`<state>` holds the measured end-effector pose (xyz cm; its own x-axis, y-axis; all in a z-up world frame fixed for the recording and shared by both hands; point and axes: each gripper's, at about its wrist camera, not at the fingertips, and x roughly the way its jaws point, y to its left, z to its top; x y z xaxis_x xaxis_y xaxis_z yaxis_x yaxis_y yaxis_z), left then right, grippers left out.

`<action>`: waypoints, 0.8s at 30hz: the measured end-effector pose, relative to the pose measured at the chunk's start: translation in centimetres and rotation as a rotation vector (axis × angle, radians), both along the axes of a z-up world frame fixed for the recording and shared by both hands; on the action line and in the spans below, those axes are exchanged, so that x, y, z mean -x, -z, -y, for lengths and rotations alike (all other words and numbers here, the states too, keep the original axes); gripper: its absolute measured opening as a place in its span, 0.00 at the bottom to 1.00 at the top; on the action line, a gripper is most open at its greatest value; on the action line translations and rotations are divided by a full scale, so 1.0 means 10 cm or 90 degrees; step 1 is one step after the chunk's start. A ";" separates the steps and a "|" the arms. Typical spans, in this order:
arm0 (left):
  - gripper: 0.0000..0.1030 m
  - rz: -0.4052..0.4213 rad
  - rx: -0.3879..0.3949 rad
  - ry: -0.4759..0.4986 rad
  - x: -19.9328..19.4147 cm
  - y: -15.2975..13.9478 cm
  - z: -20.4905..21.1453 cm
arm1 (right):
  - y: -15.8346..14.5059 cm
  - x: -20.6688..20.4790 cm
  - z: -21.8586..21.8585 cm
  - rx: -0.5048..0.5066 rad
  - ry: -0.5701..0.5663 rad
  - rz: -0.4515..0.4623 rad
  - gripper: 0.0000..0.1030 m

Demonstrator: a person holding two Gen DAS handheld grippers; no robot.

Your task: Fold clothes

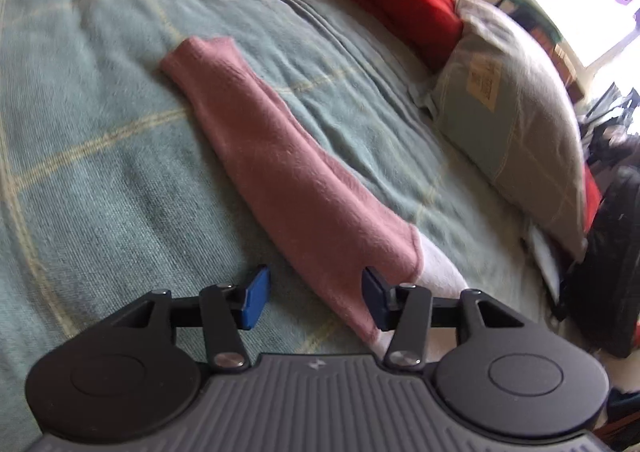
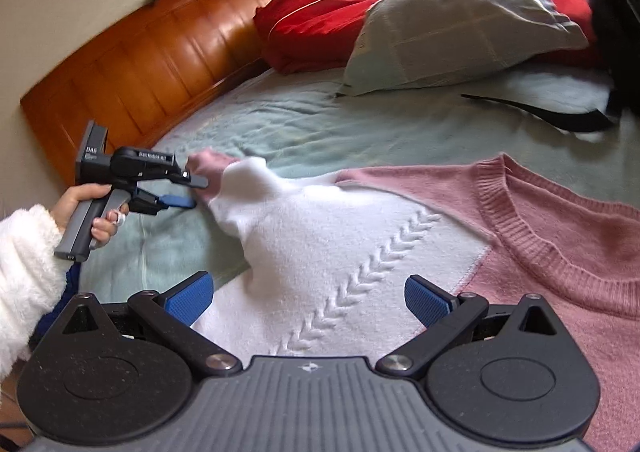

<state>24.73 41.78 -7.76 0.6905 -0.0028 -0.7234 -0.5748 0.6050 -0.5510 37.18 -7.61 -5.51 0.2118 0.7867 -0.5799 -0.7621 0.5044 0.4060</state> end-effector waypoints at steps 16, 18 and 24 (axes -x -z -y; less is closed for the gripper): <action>0.05 0.069 -0.096 -0.122 0.17 -0.27 -0.11 | 0.13 -0.14 0.04 0.015 0.053 -0.022 1.00; 0.06 0.044 -0.112 -0.123 0.23 -0.35 -0.11 | 0.13 -0.14 0.05 0.014 0.055 -0.023 1.00; 0.20 -0.018 -0.138 -0.170 0.42 -0.54 -0.14 | 0.09 -0.14 0.06 0.005 0.056 -0.023 1.00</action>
<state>20.56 43.16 -2.32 0.6259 0.3305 -0.7064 -0.7416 0.5326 -0.4079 38.60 -8.21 -6.45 0.2586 0.7612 -0.5947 -0.6999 0.5720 0.4279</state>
